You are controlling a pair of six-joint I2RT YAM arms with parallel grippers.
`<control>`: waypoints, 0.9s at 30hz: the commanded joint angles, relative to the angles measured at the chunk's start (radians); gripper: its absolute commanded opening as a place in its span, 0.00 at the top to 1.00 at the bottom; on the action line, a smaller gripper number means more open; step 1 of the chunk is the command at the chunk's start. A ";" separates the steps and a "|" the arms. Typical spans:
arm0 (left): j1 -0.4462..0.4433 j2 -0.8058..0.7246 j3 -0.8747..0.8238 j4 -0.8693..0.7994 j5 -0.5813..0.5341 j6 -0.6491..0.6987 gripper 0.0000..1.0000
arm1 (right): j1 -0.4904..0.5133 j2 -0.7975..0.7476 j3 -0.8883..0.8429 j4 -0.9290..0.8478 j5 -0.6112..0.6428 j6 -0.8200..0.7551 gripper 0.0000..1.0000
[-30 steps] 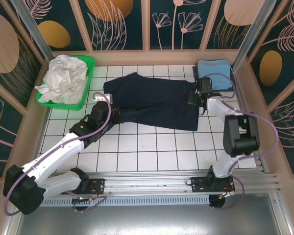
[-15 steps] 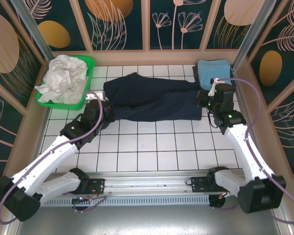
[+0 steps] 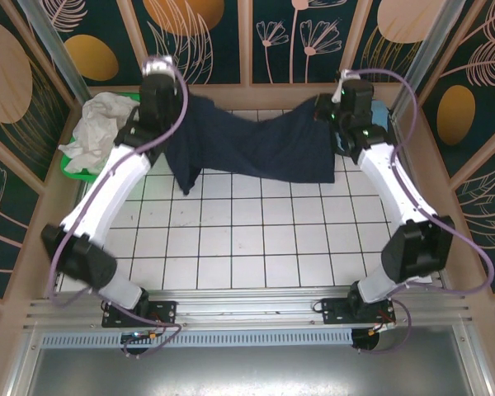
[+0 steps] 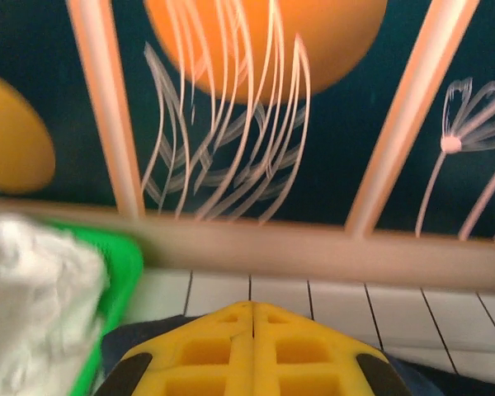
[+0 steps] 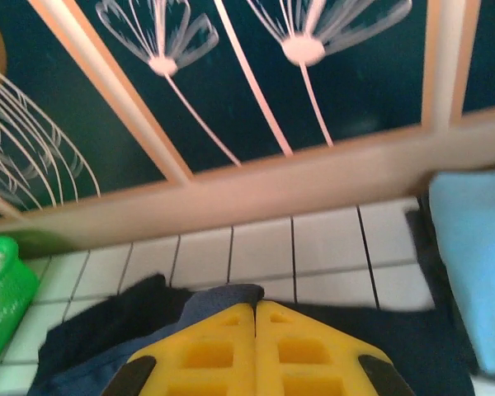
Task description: Fold and stack the t-shirts
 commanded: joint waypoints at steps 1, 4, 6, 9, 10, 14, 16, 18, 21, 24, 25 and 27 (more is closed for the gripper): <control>0.018 0.179 0.413 -0.001 0.074 0.174 1.00 | 0.006 0.084 0.261 -0.007 0.085 -0.020 1.00; 0.024 0.369 0.877 -0.170 0.112 0.202 1.00 | 0.004 0.197 0.541 -0.092 0.096 -0.040 1.00; 0.024 0.377 0.991 -0.215 0.128 0.216 1.00 | 0.004 0.218 0.655 -0.142 0.077 -0.058 1.00; 0.024 0.186 0.750 -0.160 0.158 0.227 1.00 | 0.004 0.158 0.629 -0.152 0.055 -0.074 1.00; 0.024 0.073 0.575 -0.090 0.178 0.230 1.00 | 0.004 0.111 0.554 -0.133 0.033 -0.079 1.00; 0.025 -0.365 -0.163 0.224 0.214 0.222 1.00 | 0.003 -0.127 0.096 0.010 -0.062 -0.058 1.00; 0.023 -0.518 -0.416 0.262 0.217 0.166 1.00 | 0.004 -0.252 -0.153 0.079 -0.081 -0.031 1.00; 0.023 -0.633 -0.638 0.283 0.281 0.058 1.00 | 0.003 -0.366 -0.384 0.124 -0.059 -0.004 1.00; 0.022 -0.719 -0.839 0.299 0.347 -0.063 1.00 | -0.019 -0.506 -0.592 0.097 -0.003 0.027 1.00; 0.022 -0.729 -0.751 0.178 0.318 -0.043 1.00 | -0.040 -0.603 -0.566 -0.029 0.045 0.018 1.00; 0.022 -0.738 -0.711 0.153 0.308 -0.038 1.00 | -0.040 -0.630 -0.545 -0.062 0.057 0.010 1.00; 0.022 -0.762 -0.674 0.142 0.314 -0.036 1.00 | -0.039 -0.675 -0.523 -0.083 0.065 -0.007 1.00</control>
